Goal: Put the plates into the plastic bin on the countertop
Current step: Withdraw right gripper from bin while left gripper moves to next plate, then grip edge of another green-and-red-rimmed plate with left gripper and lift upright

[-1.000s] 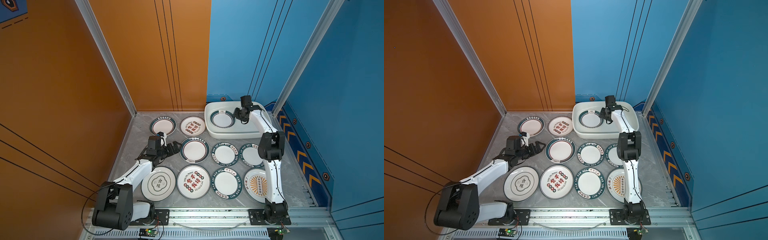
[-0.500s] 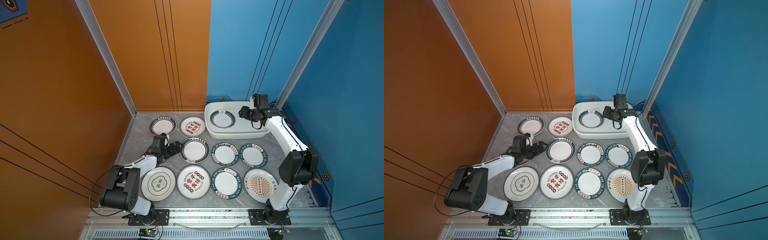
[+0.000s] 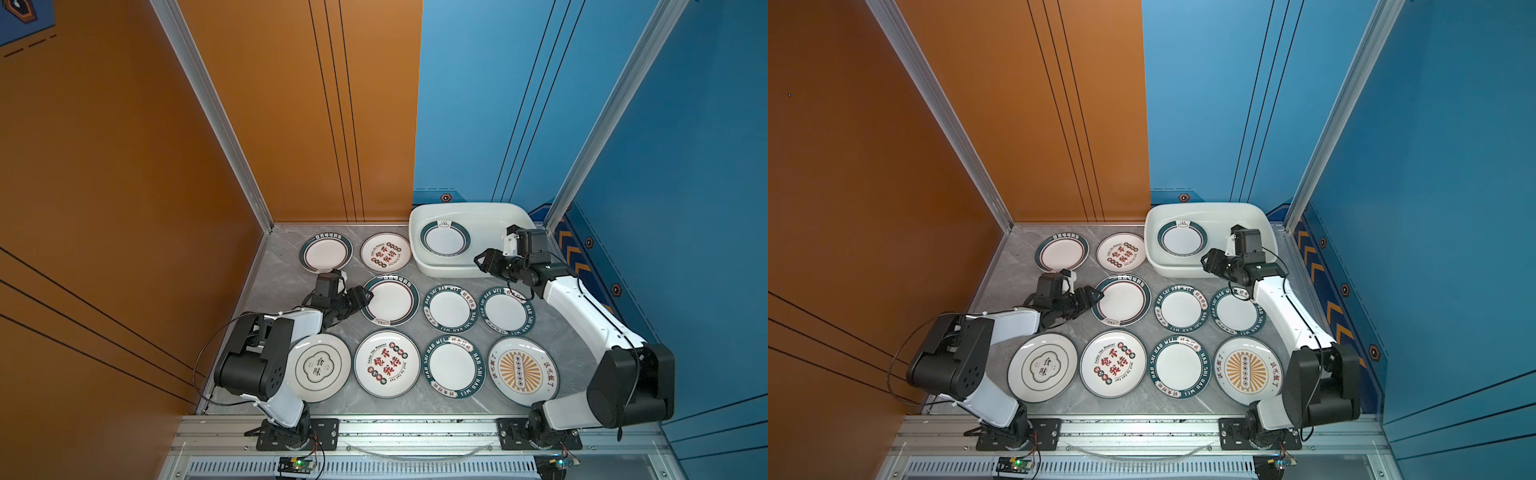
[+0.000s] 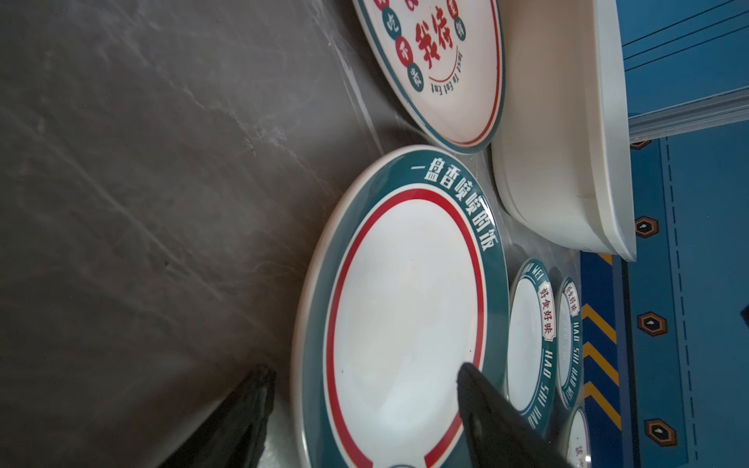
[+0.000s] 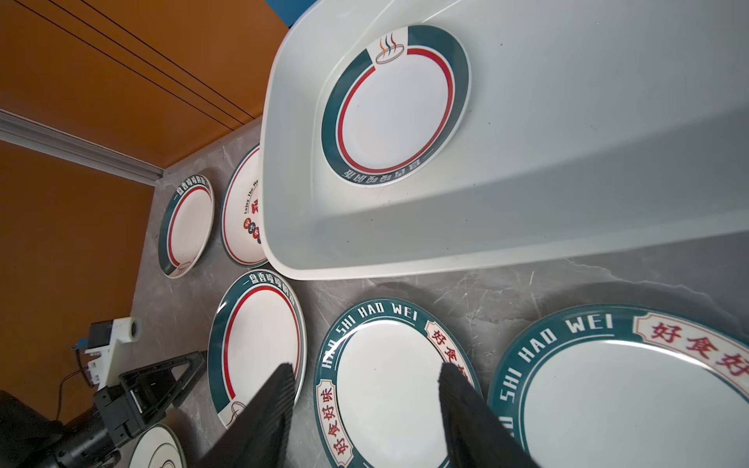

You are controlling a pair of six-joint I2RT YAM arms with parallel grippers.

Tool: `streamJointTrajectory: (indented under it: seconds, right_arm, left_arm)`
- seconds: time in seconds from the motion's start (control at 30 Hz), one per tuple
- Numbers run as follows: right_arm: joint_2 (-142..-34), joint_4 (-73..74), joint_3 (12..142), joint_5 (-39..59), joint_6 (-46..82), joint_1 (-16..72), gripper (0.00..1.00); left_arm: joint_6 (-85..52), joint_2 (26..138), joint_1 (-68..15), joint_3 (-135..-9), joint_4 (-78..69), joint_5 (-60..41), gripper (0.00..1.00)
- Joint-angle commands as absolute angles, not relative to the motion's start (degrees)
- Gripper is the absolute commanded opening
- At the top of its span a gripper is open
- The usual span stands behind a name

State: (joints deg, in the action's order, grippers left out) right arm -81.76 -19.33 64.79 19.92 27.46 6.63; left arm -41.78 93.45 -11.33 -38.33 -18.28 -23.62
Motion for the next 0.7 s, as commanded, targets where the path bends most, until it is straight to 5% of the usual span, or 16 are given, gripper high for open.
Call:
streamJointTrajectory:
  seconds: [0.0,0.67]
  right_arm:
    - [-79.66,-16.00,62.45,22.37,29.84,5.74,0.59]
    - [-77.70,-12.63,58.21,25.13,33.51,4.83,0.59]
  left_arm:
    - [-42.51,94.64,-11.55,-37.03,-21.19,-24.60,0.66]
    - [-44.87,100.37,-10.89,-32.79,-30.16,-27.25,0.25]
